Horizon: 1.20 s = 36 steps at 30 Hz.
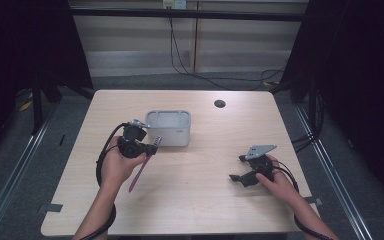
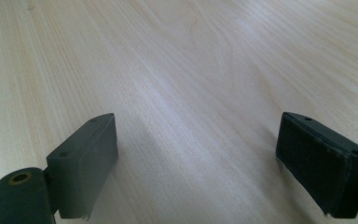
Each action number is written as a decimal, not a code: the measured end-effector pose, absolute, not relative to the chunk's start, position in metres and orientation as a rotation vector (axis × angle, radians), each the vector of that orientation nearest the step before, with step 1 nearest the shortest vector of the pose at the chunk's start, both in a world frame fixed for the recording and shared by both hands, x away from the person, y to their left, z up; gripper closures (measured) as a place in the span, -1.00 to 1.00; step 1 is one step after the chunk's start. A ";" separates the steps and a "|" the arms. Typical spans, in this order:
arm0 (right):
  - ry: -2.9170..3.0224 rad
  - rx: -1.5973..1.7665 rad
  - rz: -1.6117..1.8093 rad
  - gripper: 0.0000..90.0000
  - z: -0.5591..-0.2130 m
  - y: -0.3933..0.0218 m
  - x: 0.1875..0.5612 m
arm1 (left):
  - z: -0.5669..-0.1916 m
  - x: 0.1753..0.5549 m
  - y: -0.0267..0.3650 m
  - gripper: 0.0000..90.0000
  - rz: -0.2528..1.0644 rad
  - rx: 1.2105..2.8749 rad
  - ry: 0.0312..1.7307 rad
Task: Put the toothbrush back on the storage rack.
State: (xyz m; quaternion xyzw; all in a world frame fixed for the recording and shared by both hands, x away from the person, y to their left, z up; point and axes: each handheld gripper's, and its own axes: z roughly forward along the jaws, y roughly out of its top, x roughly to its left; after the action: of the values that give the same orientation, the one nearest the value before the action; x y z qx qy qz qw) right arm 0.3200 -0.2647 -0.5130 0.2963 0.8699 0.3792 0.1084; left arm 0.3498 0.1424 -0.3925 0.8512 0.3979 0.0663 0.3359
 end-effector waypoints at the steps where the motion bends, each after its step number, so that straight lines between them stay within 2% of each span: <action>1: 2.559 0.872 1.115 -0.73 -0.513 -0.265 0.320 | -0.391 0.350 0.143 0.91 0.187 2.213 1.039; 36: 2.558 0.867 1.117 -0.73 -0.513 -0.265 0.320 | -0.356 0.356 0.150 0.91 0.389 1.952 1.030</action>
State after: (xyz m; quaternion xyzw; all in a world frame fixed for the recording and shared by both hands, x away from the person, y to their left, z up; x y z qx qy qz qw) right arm 0.3202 -0.2647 -0.5131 0.2949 0.8700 0.3798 0.1091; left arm 0.3563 0.1498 -0.3560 0.7843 0.4137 0.1562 0.4351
